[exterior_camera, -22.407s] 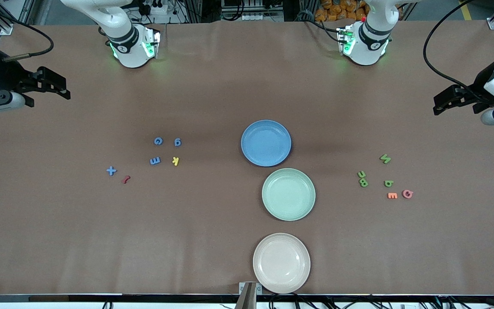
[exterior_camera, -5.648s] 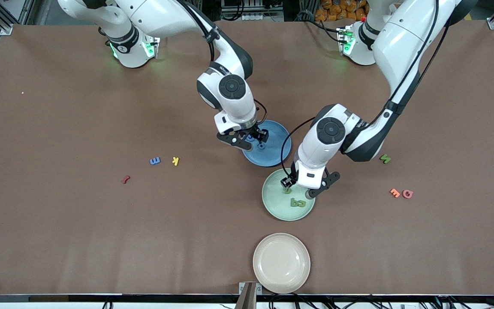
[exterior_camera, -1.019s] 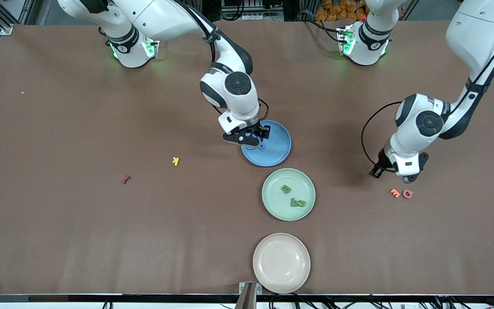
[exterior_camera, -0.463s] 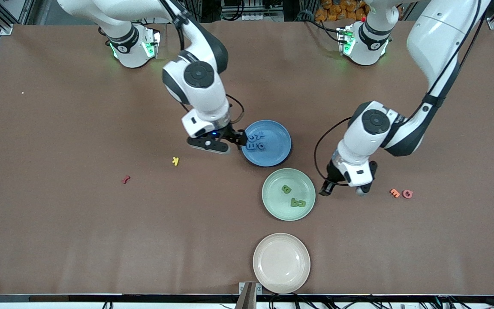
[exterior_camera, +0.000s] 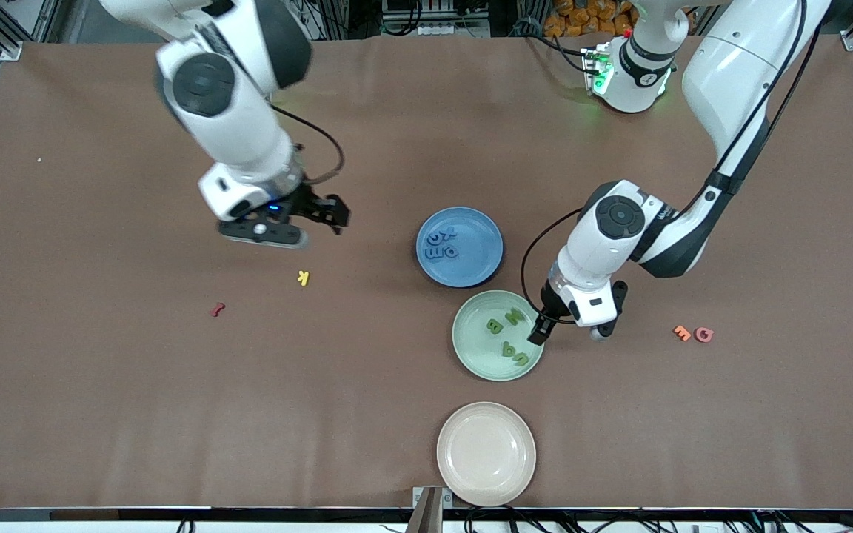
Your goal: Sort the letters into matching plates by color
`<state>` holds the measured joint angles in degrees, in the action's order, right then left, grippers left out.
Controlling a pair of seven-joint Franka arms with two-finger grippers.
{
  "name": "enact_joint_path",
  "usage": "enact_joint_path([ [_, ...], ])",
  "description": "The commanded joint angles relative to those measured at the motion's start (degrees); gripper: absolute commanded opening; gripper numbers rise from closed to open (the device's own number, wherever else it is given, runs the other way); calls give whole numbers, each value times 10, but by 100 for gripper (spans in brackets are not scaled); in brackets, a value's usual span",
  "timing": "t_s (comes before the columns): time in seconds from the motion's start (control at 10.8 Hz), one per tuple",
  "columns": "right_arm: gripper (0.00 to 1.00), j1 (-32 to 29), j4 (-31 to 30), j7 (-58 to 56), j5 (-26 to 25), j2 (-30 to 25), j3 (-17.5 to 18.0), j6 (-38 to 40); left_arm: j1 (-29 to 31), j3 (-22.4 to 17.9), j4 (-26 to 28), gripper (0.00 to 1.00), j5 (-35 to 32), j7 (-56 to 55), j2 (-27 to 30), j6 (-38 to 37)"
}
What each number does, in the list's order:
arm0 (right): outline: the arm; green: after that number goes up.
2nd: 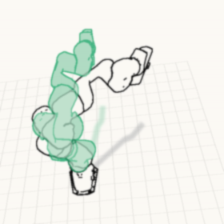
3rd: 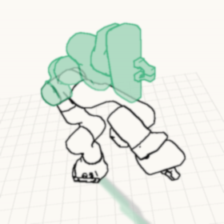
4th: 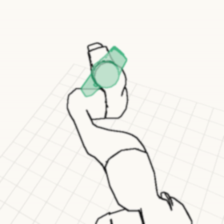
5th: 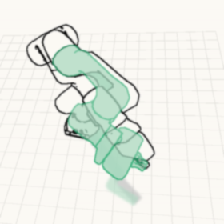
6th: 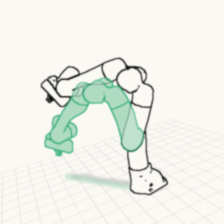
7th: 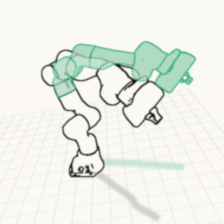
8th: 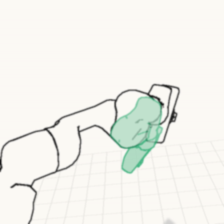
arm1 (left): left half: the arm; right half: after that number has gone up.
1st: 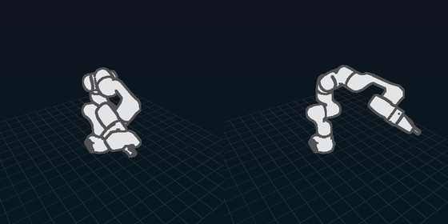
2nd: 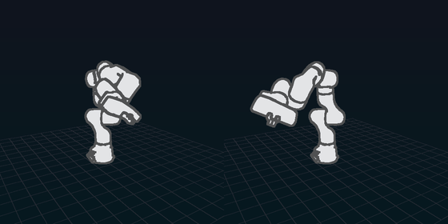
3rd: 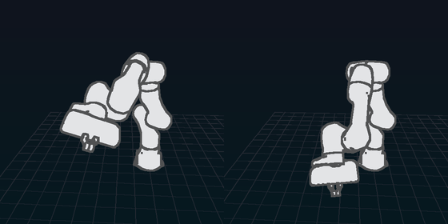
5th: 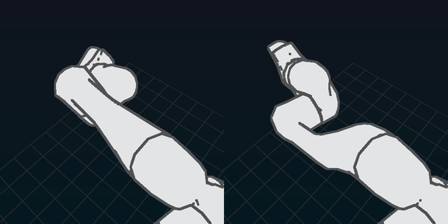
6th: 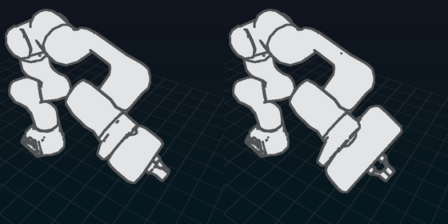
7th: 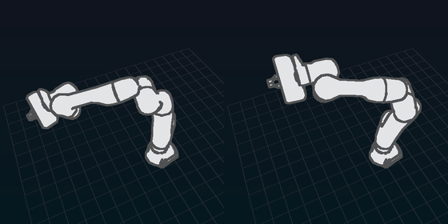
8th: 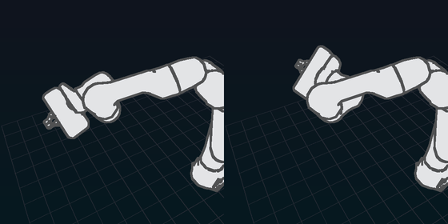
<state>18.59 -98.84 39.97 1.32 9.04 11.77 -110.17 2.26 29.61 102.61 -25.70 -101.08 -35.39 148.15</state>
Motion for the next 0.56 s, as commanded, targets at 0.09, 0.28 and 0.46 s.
enact_joint_path([
  [0.09, 100, -81, -13, -132, 12, -92, -8, 67, 10, -24, -11, 100, -15, 33, 22, -46],
  [0.28, 100, -85, 1, -177, 11, -93, -40, 67, 15, -32, -10, 100, -15, 74, 25, -64],
  [0.46, 100, -103, 2, -238, 11, -100, -68, 67, 35, -30, -9, 100, -14, 147, 35, -108],
])
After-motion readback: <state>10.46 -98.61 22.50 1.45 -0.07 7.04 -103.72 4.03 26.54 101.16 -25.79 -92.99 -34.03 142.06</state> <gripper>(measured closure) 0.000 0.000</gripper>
